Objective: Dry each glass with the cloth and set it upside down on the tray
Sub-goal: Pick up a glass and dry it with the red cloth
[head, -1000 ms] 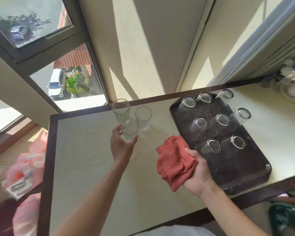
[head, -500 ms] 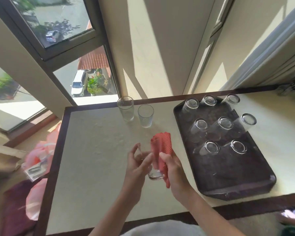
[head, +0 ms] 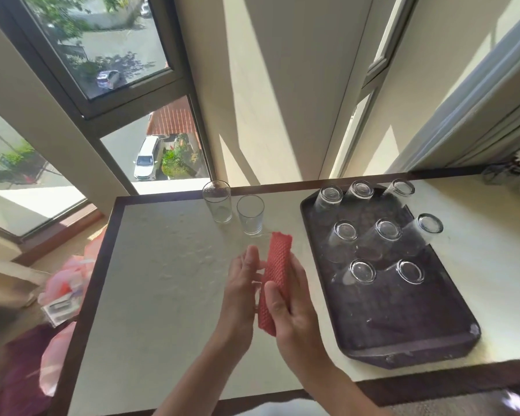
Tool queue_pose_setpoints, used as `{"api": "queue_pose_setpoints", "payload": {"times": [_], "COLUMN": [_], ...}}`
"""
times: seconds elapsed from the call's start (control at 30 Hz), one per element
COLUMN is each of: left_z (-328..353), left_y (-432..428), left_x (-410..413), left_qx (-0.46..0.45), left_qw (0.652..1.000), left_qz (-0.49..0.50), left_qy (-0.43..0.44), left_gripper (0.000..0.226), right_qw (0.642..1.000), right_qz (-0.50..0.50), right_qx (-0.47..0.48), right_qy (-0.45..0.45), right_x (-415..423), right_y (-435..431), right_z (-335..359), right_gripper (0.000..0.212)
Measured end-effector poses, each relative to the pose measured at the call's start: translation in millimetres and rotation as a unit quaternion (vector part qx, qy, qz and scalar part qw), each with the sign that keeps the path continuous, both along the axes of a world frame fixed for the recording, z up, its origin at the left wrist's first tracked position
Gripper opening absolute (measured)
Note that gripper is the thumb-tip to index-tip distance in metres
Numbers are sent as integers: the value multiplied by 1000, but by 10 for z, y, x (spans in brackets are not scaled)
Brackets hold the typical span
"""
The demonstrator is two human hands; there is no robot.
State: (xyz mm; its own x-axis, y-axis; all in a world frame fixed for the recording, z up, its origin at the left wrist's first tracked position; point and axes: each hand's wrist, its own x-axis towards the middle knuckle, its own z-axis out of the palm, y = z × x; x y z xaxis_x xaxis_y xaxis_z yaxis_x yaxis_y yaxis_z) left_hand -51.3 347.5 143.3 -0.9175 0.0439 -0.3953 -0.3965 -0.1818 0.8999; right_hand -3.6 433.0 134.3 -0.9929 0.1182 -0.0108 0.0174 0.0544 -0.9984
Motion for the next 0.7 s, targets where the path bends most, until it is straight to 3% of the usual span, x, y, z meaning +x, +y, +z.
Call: {"api": "queue_pose_setpoints", "payload": {"times": [0.07,0.17,0.2,0.3,0.4,0.47,0.57,0.6,0.7], "left_z": [-18,-36,-20,14,41,14,1,-5,7], "left_y": [-20,37,67,109,93,78,122,128,109], "left_x": [11,125,151,112,28,31,102,106,47], "left_qx": [0,20,35,37,62,69,79,82,48], "left_qw": [1000,999,999,999,997,995,996,996,998], "left_qz": [-14,-34,-28,4,41,60,34,30,36], "left_qy": [4,-4,-6,-17,-31,-34,-24,-23,-28], "left_gripper": [31,29,35,57,69,61,51,51,73], "right_qw": [1000,972,972,997,997,999,978,975,995], "right_qz": [6,-33,-41,-37,-23,-3,-41,-50,-48], "right_qx": [-26,-212,-205,-62,58,37,-175,-181,-65], "right_qy": [-6,-100,-104,-29,37,36,-103,-116,-50], "right_x": [-135,-396,-414,-234,-30,-104,-345,-372,-231], "right_y": [70,188,182,104,28,52,170,187,108], "right_z": [-17,28,66,52,12,-24,-31,-15,-11], "right_gripper": [48,48,48,45,52,54,52,53,41]}}
